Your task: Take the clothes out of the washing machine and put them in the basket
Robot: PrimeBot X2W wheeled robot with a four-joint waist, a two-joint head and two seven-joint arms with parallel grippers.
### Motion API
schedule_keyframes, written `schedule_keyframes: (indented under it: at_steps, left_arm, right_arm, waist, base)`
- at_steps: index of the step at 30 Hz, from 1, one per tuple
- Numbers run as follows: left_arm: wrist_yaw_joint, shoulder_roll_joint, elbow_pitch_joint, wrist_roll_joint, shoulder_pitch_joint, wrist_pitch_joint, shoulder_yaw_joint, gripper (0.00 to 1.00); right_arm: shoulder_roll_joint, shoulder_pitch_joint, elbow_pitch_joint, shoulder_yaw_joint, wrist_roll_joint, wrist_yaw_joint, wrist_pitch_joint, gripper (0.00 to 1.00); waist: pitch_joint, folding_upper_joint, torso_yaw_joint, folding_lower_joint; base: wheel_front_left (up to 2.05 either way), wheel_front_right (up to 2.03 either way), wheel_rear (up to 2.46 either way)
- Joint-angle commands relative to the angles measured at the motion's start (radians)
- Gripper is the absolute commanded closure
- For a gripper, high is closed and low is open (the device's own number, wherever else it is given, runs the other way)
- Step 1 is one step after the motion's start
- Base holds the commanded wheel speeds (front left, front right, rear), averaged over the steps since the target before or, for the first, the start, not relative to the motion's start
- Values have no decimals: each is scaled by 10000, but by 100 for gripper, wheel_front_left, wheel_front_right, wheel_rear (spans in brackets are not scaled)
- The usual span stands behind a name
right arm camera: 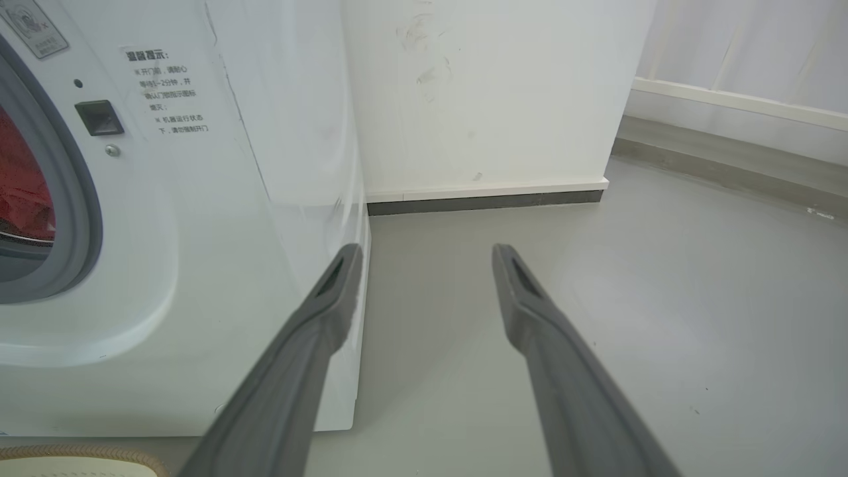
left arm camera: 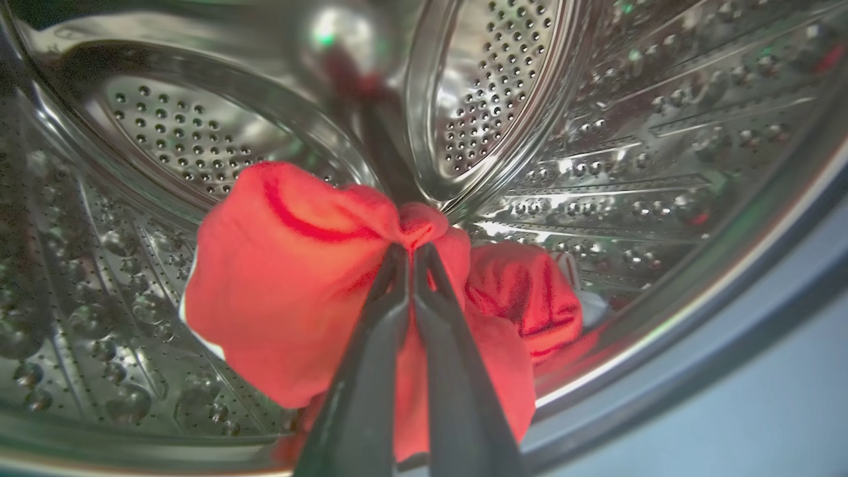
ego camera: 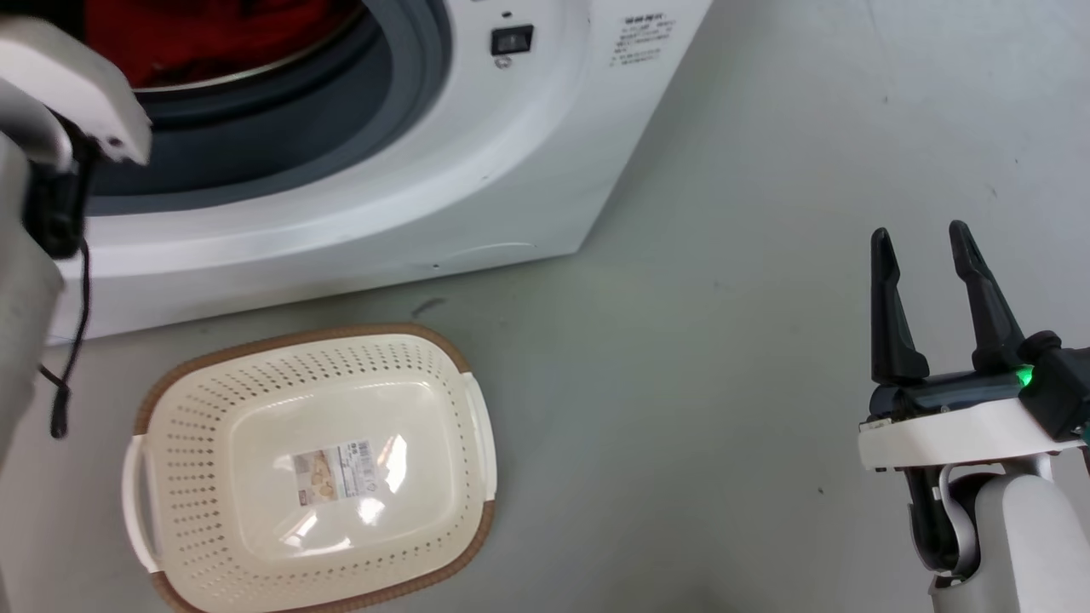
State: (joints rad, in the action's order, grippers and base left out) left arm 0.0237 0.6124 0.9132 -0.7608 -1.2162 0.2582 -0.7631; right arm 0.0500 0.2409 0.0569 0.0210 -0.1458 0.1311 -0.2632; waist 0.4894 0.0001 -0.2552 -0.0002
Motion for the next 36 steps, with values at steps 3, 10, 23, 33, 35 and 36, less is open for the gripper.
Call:
schedule_keyframes:
  at_steps: [3, 10, 23, 33, 35, 36]
  left_arm:
    - [-554, -137, -1360, 395, 1279, 85, 664, 100]
    - [-1258, -495, -4156, 1544, 4037, 72, 2219, 100]
    - [-1516, -1689, -7715, 3316, 7705, 73, 4077, 100]
    - [-1238, -2803, -8678, 3679, 10373, 74, 4674, 100]
    - [-1092, -2880, -8378, 3764, 10567, 74, 4654, 100]
    - [-1014, -2888, -8154, 3823, 10614, 74, 4648, 100]
  right_arm:
    - [5, -219, 50, 64, 172, -7, -24, 0]
    - [4, -565, 168, 109, 438, -7, -24, 0]
    - [5, -1095, 296, 257, 808, -7, -23, 0]
    - [4, -1415, 377, 266, 952, -8, -23, 0]
    - [2, -1375, 364, 233, 1008, -7, -23, 0]
    - [2, -1338, 360, 207, 1063, -7, -23, 0]
  waist:
    - [-842, -1, 570, 2]
    - [-1669, -1, 952, 2]
    - [-2609, -1, 1842, 2]
    - [-2777, -1, 2357, 2]
    - [-2667, -1, 2427, 2]
    - [-2607, -1, 2442, 2]
  base:
    - [0, 0, 0]
    - [0, 0, 0]
    - [0, 0, 0]
    - [0, 0, 0]
    - [0, 0, 0]
    - [0, 0, 0]
